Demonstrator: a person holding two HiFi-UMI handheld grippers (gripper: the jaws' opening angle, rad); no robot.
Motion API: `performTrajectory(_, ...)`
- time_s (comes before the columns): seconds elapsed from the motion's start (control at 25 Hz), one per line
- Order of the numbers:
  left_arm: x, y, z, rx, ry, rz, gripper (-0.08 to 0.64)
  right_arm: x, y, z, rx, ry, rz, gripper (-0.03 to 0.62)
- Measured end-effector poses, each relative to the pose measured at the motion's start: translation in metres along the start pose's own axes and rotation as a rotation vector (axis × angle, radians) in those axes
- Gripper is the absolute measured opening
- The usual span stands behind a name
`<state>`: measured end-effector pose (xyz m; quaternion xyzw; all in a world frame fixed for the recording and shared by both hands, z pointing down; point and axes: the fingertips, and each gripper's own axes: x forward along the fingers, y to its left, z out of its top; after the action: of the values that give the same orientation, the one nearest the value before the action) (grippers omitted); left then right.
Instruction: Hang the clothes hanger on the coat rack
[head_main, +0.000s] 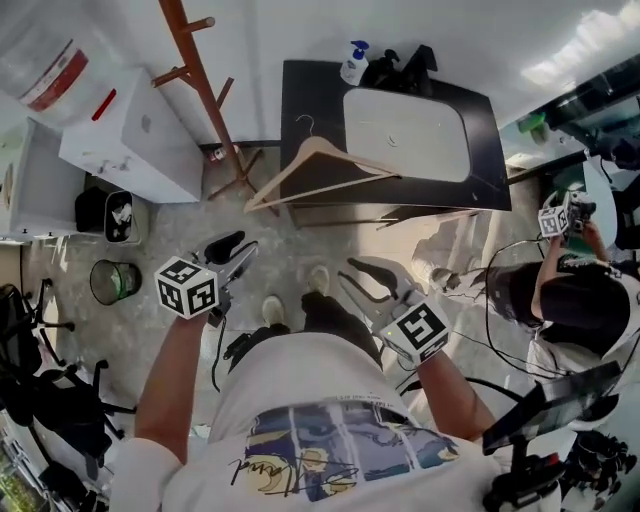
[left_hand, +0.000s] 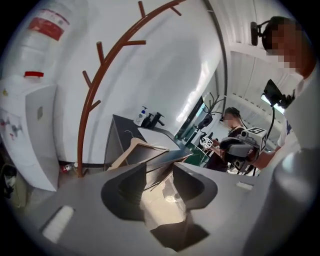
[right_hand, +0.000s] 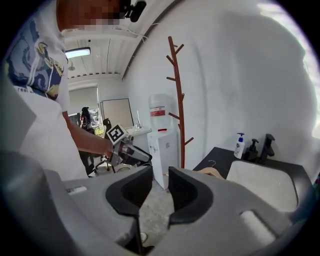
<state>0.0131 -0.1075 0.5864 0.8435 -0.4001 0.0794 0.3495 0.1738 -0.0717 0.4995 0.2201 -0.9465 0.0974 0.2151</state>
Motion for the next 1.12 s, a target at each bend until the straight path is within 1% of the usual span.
performTrajectory(0.12,0.018,0.036,0.005,-0.068,0.016,0.043,0.205,0.009,-0.024,0.006,-0.010,0.009,0.051,0.101)
performTrajectory(0.28,0.046,0.079,0.003,-0.128,0.054,0.077,0.242,0.018,-0.053,-0.005,0.001,0.036,0.107,0.100)
performTrajectory(0.4,0.069,0.111,-0.004,-0.181,0.080,0.069,0.269,0.024,-0.067,-0.019,0.013,0.069,0.124,0.100)
performTrajectory(0.48,0.083,0.130,-0.012,-0.227,0.103,0.043,0.290,0.025,-0.070,-0.026,0.028,0.091,0.117,0.100)
performTrajectory(0.56,0.096,0.144,-0.023,-0.284,0.134,-0.002,0.296,0.023,-0.069,-0.030,0.043,0.112,0.100,0.100)
performTrajectory(0.64,0.109,0.153,-0.034,-0.362,0.162,-0.074,0.321,0.020,-0.070,-0.034,0.062,0.133,0.070,0.100)
performTrajectory(0.76,0.127,0.146,-0.038,-0.484,0.178,-0.231,0.330,0.022,-0.070,-0.035,0.093,0.151,0.027,0.098)
performTrajectory(0.88,0.137,0.129,-0.040,-0.577,0.175,-0.381,0.315,0.025,-0.064,-0.039,0.121,0.179,-0.006,0.098)
performTrajectory(0.96,0.141,0.121,-0.040,-0.616,0.172,-0.449,0.278,0.029,-0.058,-0.038,0.128,0.189,-0.020,0.098)
performTrajectory(1.04,0.143,0.118,-0.042,-0.638,0.170,-0.487,0.226,0.033,-0.050,-0.036,0.132,0.198,-0.030,0.098)
performTrajectory(1.08,0.144,0.117,-0.042,-0.645,0.169,-0.499,0.187,0.034,-0.047,-0.036,0.134,0.201,-0.035,0.098)
performTrajectory(1.12,0.145,0.116,-0.042,-0.654,0.166,-0.508,0.116,0.035,-0.043,-0.036,0.136,0.203,-0.038,0.098)
